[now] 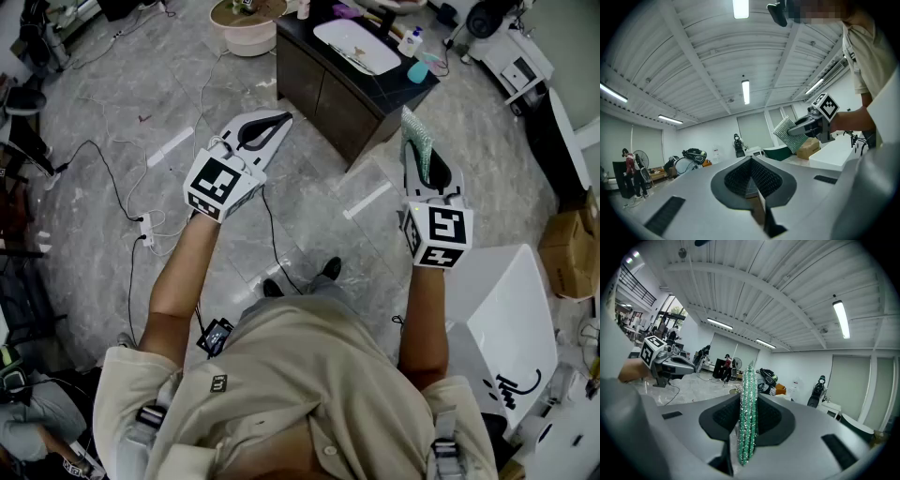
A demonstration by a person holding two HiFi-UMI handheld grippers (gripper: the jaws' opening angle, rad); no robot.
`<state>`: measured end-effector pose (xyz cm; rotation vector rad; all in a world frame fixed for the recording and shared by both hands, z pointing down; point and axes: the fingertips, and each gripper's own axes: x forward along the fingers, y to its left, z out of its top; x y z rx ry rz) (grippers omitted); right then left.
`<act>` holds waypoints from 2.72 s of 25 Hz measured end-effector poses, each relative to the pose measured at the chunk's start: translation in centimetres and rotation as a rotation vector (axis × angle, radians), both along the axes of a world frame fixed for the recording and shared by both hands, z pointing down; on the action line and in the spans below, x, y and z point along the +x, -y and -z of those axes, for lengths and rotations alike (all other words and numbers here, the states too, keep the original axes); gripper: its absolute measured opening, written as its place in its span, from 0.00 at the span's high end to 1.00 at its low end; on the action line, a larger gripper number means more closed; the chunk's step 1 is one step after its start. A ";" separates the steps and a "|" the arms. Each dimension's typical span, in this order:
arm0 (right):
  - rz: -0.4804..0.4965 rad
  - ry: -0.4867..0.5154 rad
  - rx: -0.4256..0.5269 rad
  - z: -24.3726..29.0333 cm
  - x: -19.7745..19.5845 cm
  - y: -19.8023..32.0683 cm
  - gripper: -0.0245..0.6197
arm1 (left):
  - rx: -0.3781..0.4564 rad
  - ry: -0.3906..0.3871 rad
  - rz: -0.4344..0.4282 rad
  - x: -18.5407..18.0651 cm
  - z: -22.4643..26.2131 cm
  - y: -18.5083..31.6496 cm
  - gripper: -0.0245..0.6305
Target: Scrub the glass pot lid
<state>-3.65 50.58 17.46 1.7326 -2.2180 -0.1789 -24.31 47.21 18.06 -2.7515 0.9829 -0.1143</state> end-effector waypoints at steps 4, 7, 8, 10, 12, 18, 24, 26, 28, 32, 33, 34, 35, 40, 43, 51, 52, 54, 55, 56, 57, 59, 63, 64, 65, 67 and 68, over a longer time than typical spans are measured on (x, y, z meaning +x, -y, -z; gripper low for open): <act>0.007 0.004 -0.004 0.1 -0.3 0.1 0.83 | 0.007 0.011 -0.003 -0.6 -0.9 -0.2 0.94; 0.013 0.007 -0.003 0.1 -0.5 0.1 0.83 | 0.008 0.014 0.002 -0.9 -1.0 -0.5 0.94; 0.016 0.008 -0.003 0.1 -0.5 0.1 0.83 | 0.007 0.014 0.005 -1.0 -1.0 -0.5 0.94; 0.020 0.012 -0.003 0.1 -0.6 0.3 0.83 | 0.003 0.011 0.011 -1.2 -1.0 -0.4 0.94; 0.025 0.017 -0.004 0.0 -0.7 0.6 0.83 | -0.005 0.008 0.019 -1.2 -0.7 -0.3 0.94; 0.044 0.039 -0.002 -0.4 -0.4 1.0 0.83 | -0.005 0.028 0.029 -1.0 -1.5 -0.4 0.94; 0.068 0.068 -0.003 -0.9 2.0 2.9 0.83 | -0.012 0.041 0.052 0.9 -1.8 0.7 0.94; 0.074 0.083 -0.002 -1.1 3.1 3.6 0.83 | -0.021 0.036 0.060 1.9 -1.6 1.2 0.94; 0.082 0.105 -0.002 -1.1 4.4 4.6 0.83 | -0.025 0.038 0.068 3.1 -1.5 1.9 0.94; 0.100 0.144 -0.002 -1.0 7.5 6.9 0.83 | -0.023 0.050 0.075 6.3 -1.4 3.9 0.94; 0.105 0.150 -0.003 -1.0 8.3 7.5 0.83 | -0.025 0.051 0.076 7.2 -1.4 4.5 0.94; 0.110 0.155 -0.004 -1.0 9.2 8.0 0.83 | -0.027 0.052 0.075 8.2 -1.5 5.0 0.94; 0.114 0.161 -0.005 -1.1 10.1 8.6 0.83 | -0.029 0.054 0.074 9.3 -1.6 5.5 0.94; 0.120 0.172 -0.015 -1.8 15.0 11.3 0.83 | -0.052 0.064 0.069 14.8 -2.1 7.8 0.94; 0.120 0.175 -0.016 -2.0 17.7 12.1 0.83 | -0.057 0.073 0.065 17.6 -2.3 9.0 0.94; 0.068 0.215 -0.015 -2.7 24.7 12.0 0.83 | -0.056 0.104 0.014 24.2 -2.9 11.1 0.94; 0.056 0.220 -0.015 -2.9 25.5 11.9 0.83 | -0.057 0.109 0.004 25.0 -2.9 11.3 0.94; 0.028 0.229 -0.018 -3.3 27.3 11.8 0.83 | -0.060 0.114 -0.017 26.6 -3.0 12.0 0.94; 0.012 0.233 -0.020 -3.5 28.1 11.9 0.83 | -0.064 0.113 -0.028 27.5 -2.9 12.4 0.94; -0.004 0.237 -0.022 -3.6 28.9 12.0 0.83 | -0.068 0.111 -0.039 28.2 -2.8 12.8 0.94; -0.020 0.240 -0.025 -3.8 29.7 12.1 0.83 | -0.069 0.110 -0.052 28.9 -2.7 13.3 0.94; -0.053 0.242 -0.030 -4.2 30.9 12.3 0.83 | -0.060 0.109 -0.075 29.8 -2.9 14.5 0.94; -0.123 0.228 -0.032 -4.6 32.6 13.3 0.83 | -0.057 0.079 -0.120 31.0 -3.2 17.6 0.94; -0.144 0.220 -0.030 -4.6 33.0 13.6 0.83 | -0.059 0.067 -0.134 31.3 -3.3 18.5 0.94; -0.164 0.212 -0.030 -4.5 33.2 14.0 0.83 | -0.064 0.055 -0.148 31.5 -3.5 19.4 0.94; -0.197 0.202 -0.031 -4.4 33.2 15.0 0.83 | -0.083 0.035 -0.174 31.5 -3.6 21.0 0.94; -0.211 0.199 -0.033 -4.3 33.1 15.5 0.83 | -0.088 0.029 -0.187 31.4 -3.6 21.8 0.94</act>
